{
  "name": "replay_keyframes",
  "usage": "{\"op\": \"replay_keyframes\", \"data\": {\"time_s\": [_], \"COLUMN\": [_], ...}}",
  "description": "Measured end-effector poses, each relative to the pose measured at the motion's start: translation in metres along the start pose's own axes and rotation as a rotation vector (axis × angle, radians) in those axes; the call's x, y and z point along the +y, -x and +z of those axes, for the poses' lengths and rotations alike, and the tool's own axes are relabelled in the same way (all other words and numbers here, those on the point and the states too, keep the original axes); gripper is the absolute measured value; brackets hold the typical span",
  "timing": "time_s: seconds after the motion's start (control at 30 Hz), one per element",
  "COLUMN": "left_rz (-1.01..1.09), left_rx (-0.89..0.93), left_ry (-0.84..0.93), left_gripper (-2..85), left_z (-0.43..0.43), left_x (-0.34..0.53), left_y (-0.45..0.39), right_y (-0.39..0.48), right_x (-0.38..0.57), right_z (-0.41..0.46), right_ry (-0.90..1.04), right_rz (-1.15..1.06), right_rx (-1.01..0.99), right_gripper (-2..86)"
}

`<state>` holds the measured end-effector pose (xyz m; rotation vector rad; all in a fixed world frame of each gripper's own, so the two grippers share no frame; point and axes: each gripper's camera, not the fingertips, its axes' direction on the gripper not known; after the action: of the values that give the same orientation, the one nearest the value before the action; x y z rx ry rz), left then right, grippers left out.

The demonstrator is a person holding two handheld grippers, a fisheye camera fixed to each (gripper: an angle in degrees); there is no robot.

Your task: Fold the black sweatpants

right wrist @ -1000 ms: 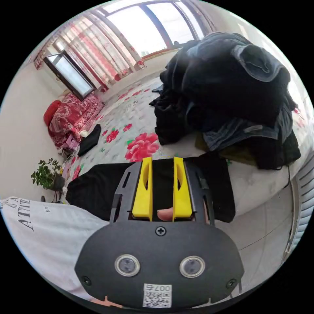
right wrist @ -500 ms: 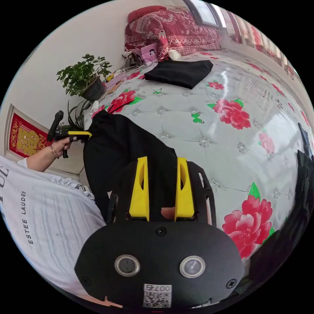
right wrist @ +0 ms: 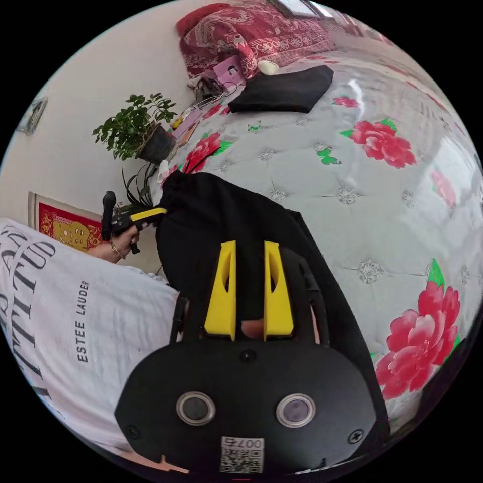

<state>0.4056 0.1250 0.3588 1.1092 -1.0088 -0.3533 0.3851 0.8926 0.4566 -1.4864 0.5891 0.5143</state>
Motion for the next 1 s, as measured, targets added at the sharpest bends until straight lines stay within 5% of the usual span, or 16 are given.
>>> {"op": "replay_keyframes", "data": {"time_s": [0.13,0.4,0.6,0.83,1.0], "left_rz": [-0.011,-0.021,-0.030,-0.136,-0.285], "left_rx": [0.011,0.009,0.023,0.095,0.190], "left_ry": [-0.004,-0.017,-0.021,-0.029,-0.098], "left_gripper": [-0.7,-0.7,-0.7,-0.6,-0.8], "left_z": [0.005,0.005,-0.004,-0.026,-0.075], "left_x": [0.003,0.006,-0.001,-0.011,-0.010], "left_y": [0.001,0.001,0.007,0.028,0.049], "right_y": [-0.076,-0.130,-0.176,-0.188,-0.191], "right_x": [-0.008,-0.043,-0.018,0.124,0.312], "right_z": [-0.030,0.011,-0.086,-0.167,-0.213], "right_ry": [-0.141,0.148,-0.272,-0.345,-0.578], "right_rz": [0.273,0.258,0.410,0.456,0.754], "right_rx": [-0.113,-0.178,-0.081,-0.029,0.054], "right_gripper": [4.7,1.5,2.1,3.9,5.5]}}
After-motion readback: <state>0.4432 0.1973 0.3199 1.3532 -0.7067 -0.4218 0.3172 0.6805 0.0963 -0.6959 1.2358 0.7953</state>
